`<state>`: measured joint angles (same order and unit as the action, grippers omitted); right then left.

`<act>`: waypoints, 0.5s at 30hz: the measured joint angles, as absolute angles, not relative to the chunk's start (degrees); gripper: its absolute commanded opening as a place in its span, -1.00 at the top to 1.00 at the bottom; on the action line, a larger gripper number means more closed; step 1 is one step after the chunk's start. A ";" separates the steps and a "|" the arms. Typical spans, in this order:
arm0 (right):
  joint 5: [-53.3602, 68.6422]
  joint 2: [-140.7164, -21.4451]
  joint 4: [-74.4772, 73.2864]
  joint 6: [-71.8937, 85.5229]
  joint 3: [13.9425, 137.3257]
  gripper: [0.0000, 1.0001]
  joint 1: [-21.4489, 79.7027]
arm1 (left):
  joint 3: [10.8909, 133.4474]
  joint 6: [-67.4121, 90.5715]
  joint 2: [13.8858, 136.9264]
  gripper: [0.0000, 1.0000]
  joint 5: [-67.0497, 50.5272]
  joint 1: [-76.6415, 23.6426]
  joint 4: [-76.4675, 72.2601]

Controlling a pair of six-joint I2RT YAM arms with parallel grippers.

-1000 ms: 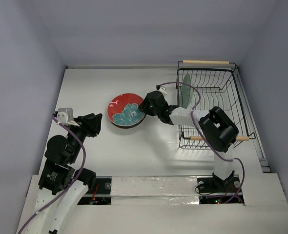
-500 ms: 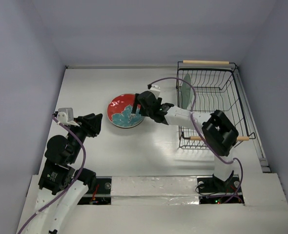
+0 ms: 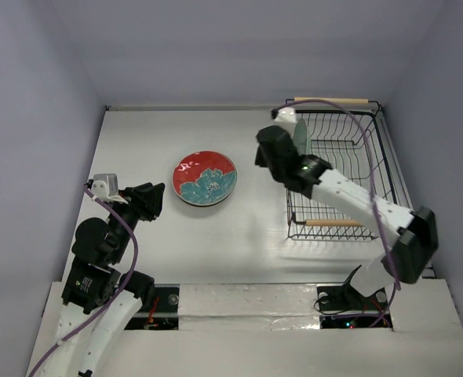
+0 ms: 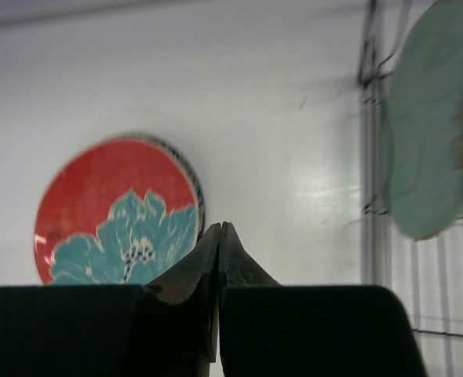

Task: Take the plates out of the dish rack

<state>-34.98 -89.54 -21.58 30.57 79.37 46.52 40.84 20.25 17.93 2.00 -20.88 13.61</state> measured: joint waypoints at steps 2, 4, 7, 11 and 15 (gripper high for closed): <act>-35.66 -84.20 -21.52 28.62 79.37 0.99 43.29 | 40.84 20.25 17.93 0.25 1.98 -20.88 13.61; -35.94 -80.07 -21.34 27.24 78.94 0.46 38.24 | 40.84 20.25 17.93 0.25 1.98 -20.88 13.61; -36.03 -77.47 -21.69 25.30 78.54 -0.21 30.83 | 40.84 20.25 17.93 0.25 1.98 -20.88 13.61; -35.77 -81.73 -24.18 22.22 80.25 -0.38 26.11 | 40.84 20.25 17.93 0.25 1.98 -20.88 13.61; -34.52 -91.48 -27.31 19.66 84.64 -0.35 25.17 | 40.84 20.23 17.93 0.25 1.98 -20.88 13.61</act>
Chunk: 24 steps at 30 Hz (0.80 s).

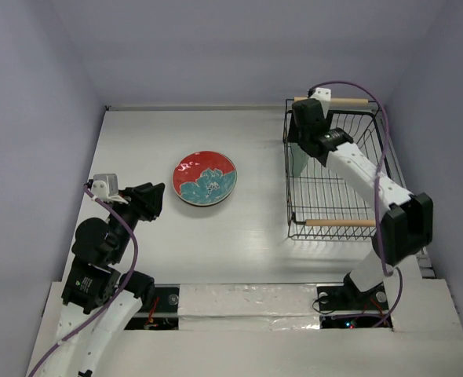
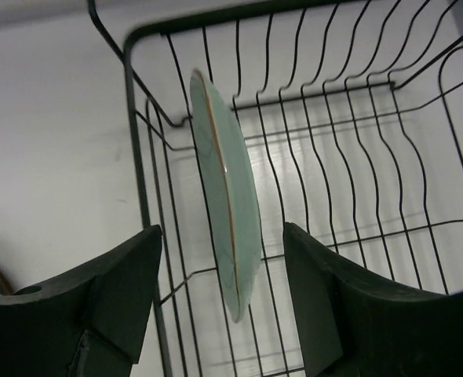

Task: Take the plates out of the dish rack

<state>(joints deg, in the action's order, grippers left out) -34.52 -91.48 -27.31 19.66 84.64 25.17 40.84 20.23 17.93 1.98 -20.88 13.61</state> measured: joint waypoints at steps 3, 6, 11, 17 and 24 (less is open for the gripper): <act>-34.28 -97.19 -29.47 18.44 86.28 -0.22 24.60 | 40.84 20.25 17.87 0.25 1.98 -20.88 13.61; -35.09 -100.05 -31.18 17.52 86.48 -0.06 23.49 | 40.84 20.23 17.87 0.25 1.98 -20.88 13.61; -36.29 -101.62 -31.99 16.16 87.00 0.63 22.50 | 40.84 20.23 17.85 0.25 1.96 -20.88 13.61; -37.36 -101.84 -34.41 14.06 88.75 1.00 22.70 | 40.84 20.25 17.82 0.25 1.87 -20.82 13.58; -37.60 -101.62 -38.35 11.73 91.07 1.00 23.00 | 40.84 20.25 17.82 0.24 1.69 -20.49 13.58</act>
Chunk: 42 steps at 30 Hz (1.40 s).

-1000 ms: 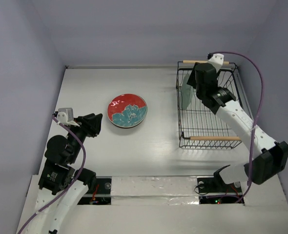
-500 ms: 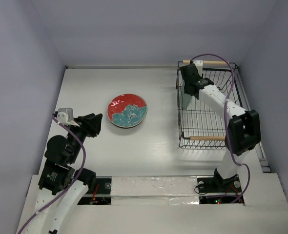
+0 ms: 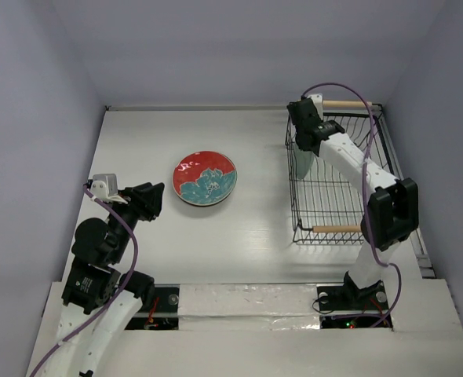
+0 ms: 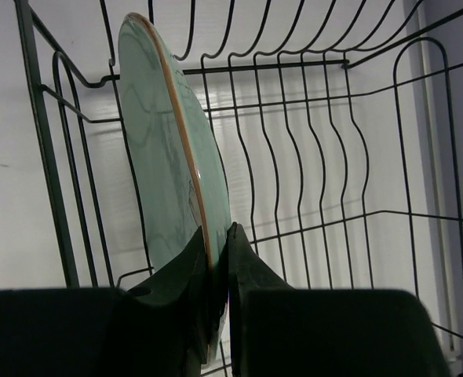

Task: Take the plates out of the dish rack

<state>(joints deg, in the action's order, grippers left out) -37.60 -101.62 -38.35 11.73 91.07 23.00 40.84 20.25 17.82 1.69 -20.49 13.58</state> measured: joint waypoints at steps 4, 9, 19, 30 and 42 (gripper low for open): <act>-38.94 -99.35 -40.05 10.46 92.20 1.00 22.98 | 40.84 20.25 17.82 0.20 1.54 -20.49 13.58; -40.62 -92.82 -40.21 10.02 93.51 1.00 22.94 | 40.84 20.25 17.82 0.15 1.52 -20.49 13.58; -33.23 -75.46 -35.62 15.00 88.79 1.00 23.77 | 40.84 20.27 17.85 -0.06 1.48 -20.49 13.56; -9.78 -85.03 -14.90 28.91 83.79 1.00 36.80 | 40.84 20.27 17.87 -0.10 1.32 -20.49 13.58; 2.76 -106.61 -0.36 45.91 80.09 1.00 40.51 | 40.84 20.29 17.89 -0.10 1.32 -20.49 13.56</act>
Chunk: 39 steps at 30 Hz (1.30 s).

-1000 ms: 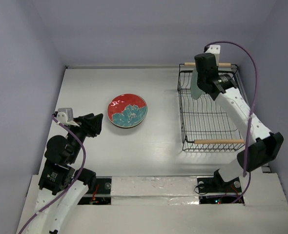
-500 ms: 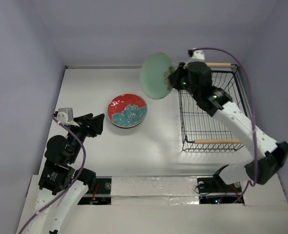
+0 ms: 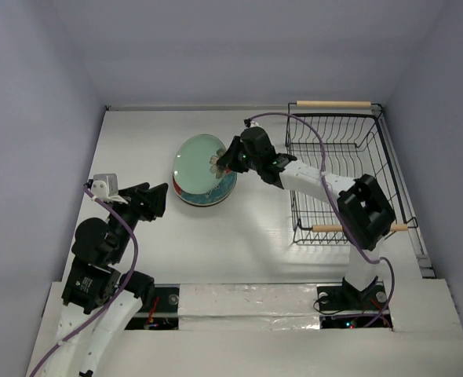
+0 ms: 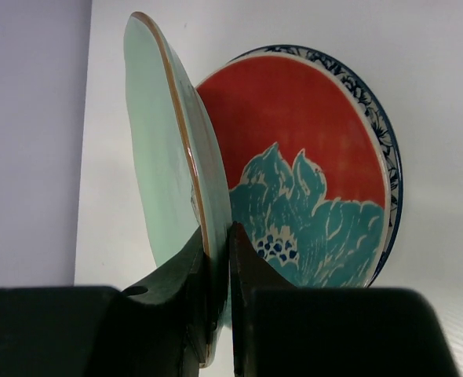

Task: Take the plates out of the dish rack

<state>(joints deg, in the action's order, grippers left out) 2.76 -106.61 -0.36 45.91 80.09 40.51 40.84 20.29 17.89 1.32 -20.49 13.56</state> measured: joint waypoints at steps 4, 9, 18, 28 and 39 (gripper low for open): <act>2.61 -108.25 3.70 49.15 78.48 1.00 40.40 | 40.84 20.29 17.89 -0.10 1.32 -20.49 13.58; 2.76 -110.52 7.57 51.55 76.36 0.99 40.49 | 40.84 20.29 17.89 -0.10 1.32 -20.49 13.58; 3.09 -111.48 10.81 54.43 74.08 0.26 40.32 | 40.84 20.29 17.89 -0.10 1.32 -20.49 13.58; 0.19 -111.48 5.30 50.15 74.94 -0.58 42.02 | 40.84 20.29 17.89 -0.10 1.10 -19.79 13.56; -12.49 -113.40 -13.41 39.64 88.07 -0.98 47.05 | 40.84 20.29 17.89 -0.10 1.02 -19.77 13.56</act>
